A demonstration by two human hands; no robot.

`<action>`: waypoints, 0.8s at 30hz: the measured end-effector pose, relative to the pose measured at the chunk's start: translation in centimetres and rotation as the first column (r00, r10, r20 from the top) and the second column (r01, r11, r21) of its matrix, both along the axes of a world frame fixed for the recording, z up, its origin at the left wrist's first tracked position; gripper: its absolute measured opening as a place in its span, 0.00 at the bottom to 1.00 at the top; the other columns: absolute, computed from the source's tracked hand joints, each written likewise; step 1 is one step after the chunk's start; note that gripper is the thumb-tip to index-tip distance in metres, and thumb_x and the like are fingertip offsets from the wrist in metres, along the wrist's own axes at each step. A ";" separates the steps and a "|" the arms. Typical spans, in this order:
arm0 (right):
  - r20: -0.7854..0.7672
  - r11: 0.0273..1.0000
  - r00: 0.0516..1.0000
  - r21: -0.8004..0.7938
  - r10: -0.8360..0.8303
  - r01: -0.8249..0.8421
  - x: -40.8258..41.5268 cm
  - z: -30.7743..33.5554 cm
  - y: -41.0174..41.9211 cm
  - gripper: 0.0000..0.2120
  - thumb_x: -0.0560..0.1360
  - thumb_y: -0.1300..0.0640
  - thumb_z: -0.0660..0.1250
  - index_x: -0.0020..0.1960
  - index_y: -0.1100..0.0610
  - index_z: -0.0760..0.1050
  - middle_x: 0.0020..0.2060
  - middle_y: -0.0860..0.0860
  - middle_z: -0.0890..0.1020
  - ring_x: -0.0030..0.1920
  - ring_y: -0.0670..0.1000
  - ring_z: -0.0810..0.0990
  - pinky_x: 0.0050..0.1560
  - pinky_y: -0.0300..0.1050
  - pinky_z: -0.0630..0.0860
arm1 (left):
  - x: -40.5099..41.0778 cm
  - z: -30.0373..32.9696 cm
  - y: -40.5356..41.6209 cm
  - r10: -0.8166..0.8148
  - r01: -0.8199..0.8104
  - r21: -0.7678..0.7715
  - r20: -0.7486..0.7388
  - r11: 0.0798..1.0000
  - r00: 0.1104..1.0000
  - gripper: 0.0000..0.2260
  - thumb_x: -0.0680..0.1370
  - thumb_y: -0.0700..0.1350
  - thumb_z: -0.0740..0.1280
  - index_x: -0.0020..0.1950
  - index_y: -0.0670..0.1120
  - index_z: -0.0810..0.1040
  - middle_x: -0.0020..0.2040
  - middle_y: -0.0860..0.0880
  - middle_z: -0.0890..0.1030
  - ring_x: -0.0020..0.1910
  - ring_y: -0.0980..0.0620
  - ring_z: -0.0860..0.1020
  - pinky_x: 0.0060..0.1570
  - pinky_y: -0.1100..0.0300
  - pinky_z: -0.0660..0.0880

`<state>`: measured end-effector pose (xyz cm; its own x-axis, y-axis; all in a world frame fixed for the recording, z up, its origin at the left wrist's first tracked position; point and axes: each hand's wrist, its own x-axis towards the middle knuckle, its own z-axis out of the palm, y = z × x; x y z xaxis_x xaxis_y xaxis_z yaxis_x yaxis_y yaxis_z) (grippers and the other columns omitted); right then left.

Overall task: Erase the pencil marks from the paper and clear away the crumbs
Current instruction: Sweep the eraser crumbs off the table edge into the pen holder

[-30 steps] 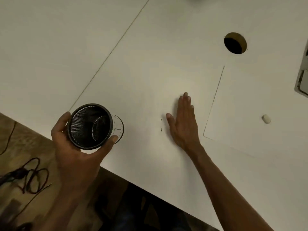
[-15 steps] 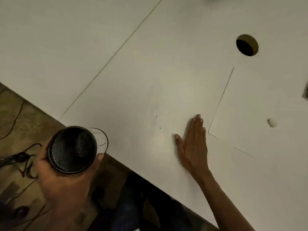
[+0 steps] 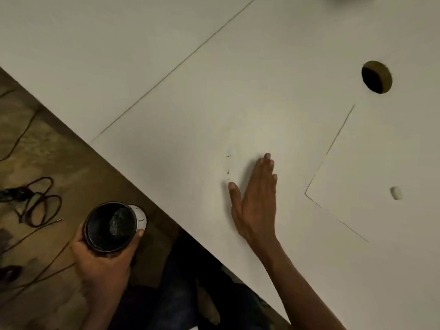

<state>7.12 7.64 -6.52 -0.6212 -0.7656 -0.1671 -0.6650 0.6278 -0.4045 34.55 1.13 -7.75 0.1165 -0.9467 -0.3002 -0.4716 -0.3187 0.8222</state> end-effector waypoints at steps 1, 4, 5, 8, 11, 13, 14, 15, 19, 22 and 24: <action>-0.067 0.997 0.997 0.066 -0.026 0.030 -0.2 -0.7 1.1 0.39 0.81 0.37 0.47 0.79 0.63 0.41 0.79 0.56 0.42 0.78 0.52 0.39 0.78 0.55 0.46 | -0.5 -0.6 0.4 0.060 -0.059 -0.005 0.022 0.998 0.998 0.38 0.64 0.42 0.84 0.70 0.42 0.72 0.66 0.44 0.79 0.64 0.43 0.79 0.61 0.62 0.77; -0.140 0.985 0.990 0.174 0.004 0.020 0.1 -1.5 2.3 0.41 0.80 0.35 0.47 0.78 0.65 0.44 0.78 0.60 0.43 0.78 0.55 0.40 0.77 0.56 0.47 | -0.6 -2.9 0.8 0.083 -0.088 0.071 0.069 0.994 0.994 0.43 0.62 0.42 0.85 0.72 0.42 0.70 0.68 0.42 0.78 0.66 0.42 0.77 0.65 0.48 0.75; -0.135 0.986 0.991 0.167 0.014 0.009 0.6 -1.6 1.1 0.41 0.80 0.35 0.48 0.78 0.65 0.44 0.78 0.60 0.44 0.78 0.55 0.40 0.78 0.55 0.46 | -0.6 -3.6 0.6 0.061 -0.067 0.099 0.066 0.993 0.996 0.43 0.62 0.43 0.85 0.73 0.43 0.70 0.68 0.43 0.78 0.66 0.43 0.77 0.65 0.49 0.75; -0.106 0.993 0.993 0.107 0.058 -0.047 2.8 -1.6 -3.5 0.41 0.80 0.35 0.49 0.78 0.65 0.45 0.78 0.60 0.45 0.79 0.55 0.40 0.78 0.53 0.43 | -1.6 -4.3 0.0 -0.021 0.019 0.140 0.010 0.990 1.000 0.44 0.61 0.47 0.84 0.73 0.45 0.69 0.68 0.45 0.77 0.65 0.47 0.77 0.66 0.50 0.74; 0.026 0.986 0.986 0.010 0.163 -0.164 4.4 -0.9 -5.5 0.40 0.80 0.35 0.45 0.79 0.63 0.41 0.79 0.57 0.41 0.78 0.52 0.38 0.78 0.50 0.40 | -2.9 -4.5 -0.5 -0.075 0.085 0.176 -0.064 0.981 0.995 0.44 0.64 0.42 0.83 0.75 0.44 0.67 0.68 0.48 0.75 0.64 0.50 0.75 0.64 0.54 0.72; 0.139 0.976 0.968 -0.083 0.209 -0.199 3.2 -0.4 -5.6 0.37 0.81 0.37 0.46 0.79 0.60 0.38 0.78 0.53 0.38 0.77 0.48 0.35 0.77 0.47 0.37 | -3.6 -4.5 -0.8 -0.106 0.120 0.175 -0.082 0.977 0.991 0.42 0.66 0.36 0.82 0.76 0.44 0.65 0.66 0.50 0.74 0.62 0.51 0.74 0.61 0.58 0.70; 0.151 0.975 0.968 -0.123 0.201 -0.183 1.8 -0.4 -5.5 0.36 0.81 0.38 0.46 0.79 0.59 0.37 0.78 0.52 0.38 0.77 0.46 0.34 0.77 0.46 0.36 | -3.8 -4.6 -0.9 -0.125 0.137 0.165 -0.081 0.977 0.989 0.42 0.67 0.34 0.81 0.76 0.43 0.65 0.65 0.50 0.73 0.62 0.51 0.73 0.61 0.59 0.69; 0.150 0.978 0.973 -0.134 0.178 -0.158 0.2 -0.6 -5.6 0.36 0.81 0.39 0.45 0.79 0.59 0.38 0.79 0.51 0.38 0.77 0.46 0.35 0.77 0.47 0.37 | -4.0 -4.9 -1.0 -0.133 0.143 0.164 -0.069 0.976 0.989 0.41 0.67 0.34 0.81 0.76 0.42 0.65 0.64 0.50 0.73 0.61 0.51 0.73 0.60 0.60 0.69; 0.008 0.947 0.947 0.025 0.321 -0.321 -3.5 -1.7 -6.2 0.34 0.81 0.41 0.43 0.79 0.62 0.43 0.79 0.56 0.43 0.78 0.51 0.39 0.78 0.54 0.43 | -4.3 -5.7 -1.9 -0.201 0.209 0.240 -0.057 0.948 0.978 0.43 0.67 0.40 0.83 0.77 0.44 0.65 0.63 0.49 0.75 0.62 0.48 0.75 0.65 0.50 0.72; 0.028 0.851 0.851 0.021 0.524 -0.525 -0.2 -1.6 -5.5 0.34 0.82 0.43 0.45 0.78 0.64 0.46 0.79 0.59 0.45 0.79 0.54 0.41 0.78 0.53 0.44 | -4.9 -5.6 -2.0 -0.186 0.201 0.271 -0.082 0.941 0.979 0.49 0.60 0.53 0.84 0.76 0.47 0.66 0.67 0.46 0.77 0.61 0.50 0.75 0.61 0.52 0.72; 0.108 0.796 0.792 0.002 0.601 -0.605 1.9 -0.9 -4.0 0.33 0.82 0.43 0.46 0.79 0.63 0.44 0.79 0.57 0.43 0.78 0.52 0.40 0.78 0.53 0.44 | -5.3 -5.2 -2.0 -0.183 0.198 0.280 -0.079 0.939 0.980 0.53 0.55 0.59 0.83 0.75 0.47 0.67 0.68 0.46 0.77 0.61 0.49 0.76 0.58 0.53 0.72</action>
<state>9.05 3.62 -7.40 -0.0142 -0.9720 -0.2347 -0.8720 0.1269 -0.4728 29.28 -0.87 -12.99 -0.0798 -0.8234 -0.5618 -0.5065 -0.4519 0.7343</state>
